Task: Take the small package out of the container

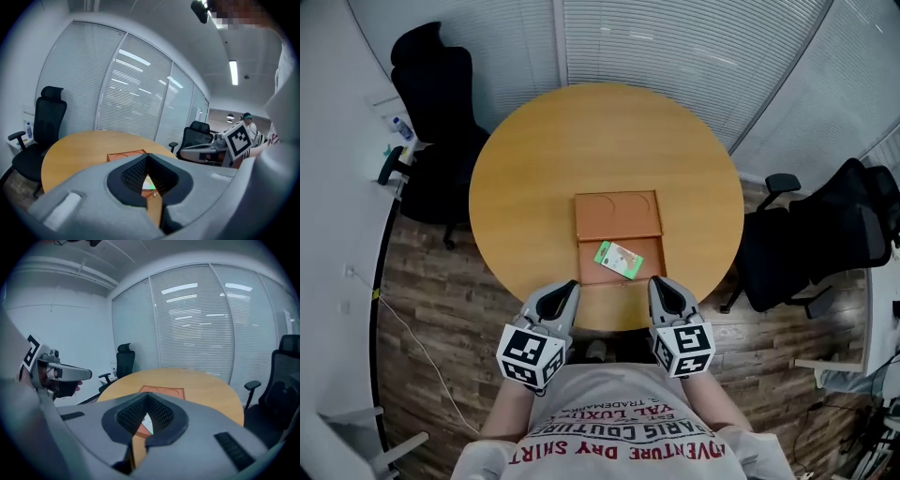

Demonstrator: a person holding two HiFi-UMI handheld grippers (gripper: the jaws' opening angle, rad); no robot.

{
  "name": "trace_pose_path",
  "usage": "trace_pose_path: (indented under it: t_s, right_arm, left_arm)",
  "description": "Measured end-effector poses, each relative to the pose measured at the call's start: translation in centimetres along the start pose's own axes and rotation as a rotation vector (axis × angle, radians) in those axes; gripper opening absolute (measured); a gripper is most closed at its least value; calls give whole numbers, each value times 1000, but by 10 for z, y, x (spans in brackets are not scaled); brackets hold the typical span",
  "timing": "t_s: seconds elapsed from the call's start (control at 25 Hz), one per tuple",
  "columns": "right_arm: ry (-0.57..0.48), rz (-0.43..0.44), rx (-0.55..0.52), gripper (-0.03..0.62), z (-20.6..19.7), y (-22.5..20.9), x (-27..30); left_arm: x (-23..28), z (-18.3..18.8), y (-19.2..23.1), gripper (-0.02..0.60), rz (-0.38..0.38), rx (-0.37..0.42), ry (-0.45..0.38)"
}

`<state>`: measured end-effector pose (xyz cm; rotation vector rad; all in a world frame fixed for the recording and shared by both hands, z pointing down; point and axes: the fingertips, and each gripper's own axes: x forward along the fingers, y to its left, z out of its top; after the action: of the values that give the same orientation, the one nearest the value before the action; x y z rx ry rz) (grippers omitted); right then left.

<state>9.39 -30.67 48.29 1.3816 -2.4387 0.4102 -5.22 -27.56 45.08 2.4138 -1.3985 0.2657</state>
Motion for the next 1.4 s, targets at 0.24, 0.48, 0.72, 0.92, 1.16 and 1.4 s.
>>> trace_pose_path:
  t_s: [0.24, 0.48, 0.72, 0.92, 1.16, 1.4]
  right_arm:
    - [66, 165, -51, 8, 3, -3, 51]
    - [171, 331, -136, 8, -4, -13, 90]
    - [391, 452, -289, 9, -58, -17, 116]
    - [528, 568, -449, 117, -98, -6, 125]
    - [576, 588, -539, 293, -120, 8, 143]
    - [699, 571, -570, 342, -148, 12, 163]
  left_arm:
    - [16, 10, 22, 11, 154, -24, -20]
    - [46, 5, 21, 12, 259, -42, -8]
    - [65, -28, 29, 11, 342, -148, 44]
    - [70, -51, 32, 11, 365, -233, 67]
    - [67, -60, 37, 11, 373, -232, 78]
    - [52, -69, 58, 11, 407, -226, 109]
